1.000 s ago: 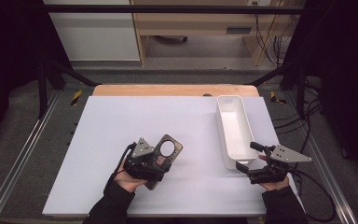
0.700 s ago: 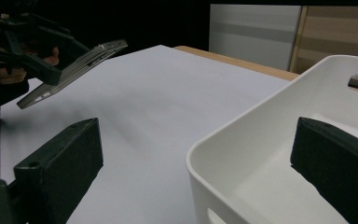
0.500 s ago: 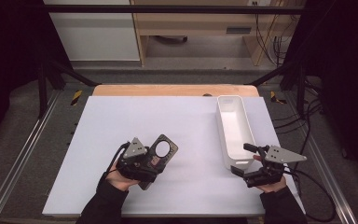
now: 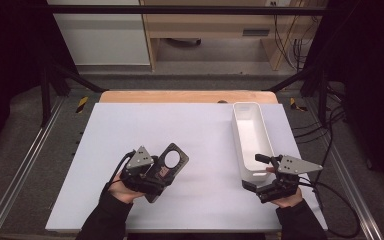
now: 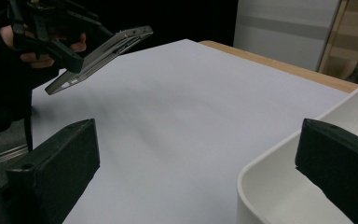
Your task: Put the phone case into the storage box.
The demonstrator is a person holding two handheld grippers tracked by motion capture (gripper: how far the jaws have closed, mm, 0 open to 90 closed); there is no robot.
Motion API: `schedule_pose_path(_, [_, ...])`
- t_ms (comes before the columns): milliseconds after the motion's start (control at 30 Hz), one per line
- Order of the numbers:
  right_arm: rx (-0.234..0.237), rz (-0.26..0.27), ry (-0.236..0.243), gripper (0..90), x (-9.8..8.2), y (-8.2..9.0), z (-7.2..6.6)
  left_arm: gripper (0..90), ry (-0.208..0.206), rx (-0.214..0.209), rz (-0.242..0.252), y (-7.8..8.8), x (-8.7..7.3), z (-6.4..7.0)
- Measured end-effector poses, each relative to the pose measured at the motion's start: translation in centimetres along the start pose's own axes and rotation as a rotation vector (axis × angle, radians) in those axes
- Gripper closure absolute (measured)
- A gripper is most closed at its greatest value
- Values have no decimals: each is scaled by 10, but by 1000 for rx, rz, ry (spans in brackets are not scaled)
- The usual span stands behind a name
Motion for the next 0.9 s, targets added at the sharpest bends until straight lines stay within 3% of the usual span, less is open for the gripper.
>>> schedule_pose_path(467, [60, 4, 36, 3, 12, -6, -12, 116, -60, -52, -34, -3, 10, 5])
schedule_pose_path(900, [128, -14, 83, 2, 23, -19, -25, 116, -118, -127, -84, -13, 20, 15])
Point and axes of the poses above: each handheld gripper's, and its own axes: y roughly backward along the jaws, x roughly out of its top, z roughly to its right, the point moved 2 cm from there along -y, roughly forward along the jaws, and after that the axes turned 15 degrees about -x, right-handed, at the moved point
